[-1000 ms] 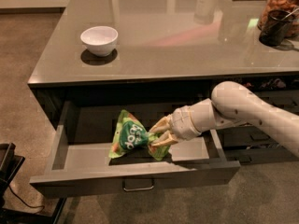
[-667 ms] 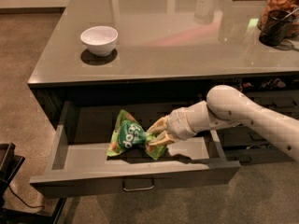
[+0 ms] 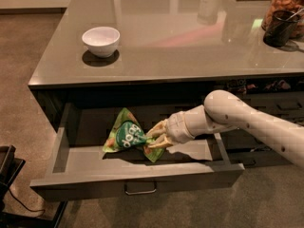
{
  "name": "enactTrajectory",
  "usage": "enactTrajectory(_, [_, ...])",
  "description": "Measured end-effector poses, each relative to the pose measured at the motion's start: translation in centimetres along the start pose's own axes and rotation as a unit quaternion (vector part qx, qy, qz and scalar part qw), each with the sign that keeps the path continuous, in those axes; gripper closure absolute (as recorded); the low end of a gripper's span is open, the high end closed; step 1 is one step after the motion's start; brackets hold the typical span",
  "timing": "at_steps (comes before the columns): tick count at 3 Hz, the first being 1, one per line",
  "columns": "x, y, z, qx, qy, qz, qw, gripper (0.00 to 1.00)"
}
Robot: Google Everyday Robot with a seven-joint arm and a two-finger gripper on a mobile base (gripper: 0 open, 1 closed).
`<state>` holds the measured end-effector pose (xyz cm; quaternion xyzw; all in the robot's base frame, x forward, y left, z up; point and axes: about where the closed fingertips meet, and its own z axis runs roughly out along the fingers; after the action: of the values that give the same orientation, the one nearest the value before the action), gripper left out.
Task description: Place green rice chip bag into top drawer
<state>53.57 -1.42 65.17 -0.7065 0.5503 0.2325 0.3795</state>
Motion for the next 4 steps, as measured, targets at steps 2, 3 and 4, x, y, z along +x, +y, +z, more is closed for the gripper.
enactTrajectory(2, [0.00, 0.00, 0.01, 0.000, 0.000, 0.000, 1.0000, 0.36])
enactTrajectory(3, [0.00, 0.00, 0.01, 0.000, 0.000, 0.000, 1.0000, 0.13])
enactTrajectory(4, [-0.01, 0.01, 0.01, 0.000, 0.000, 0.000, 1.0000, 0.00])
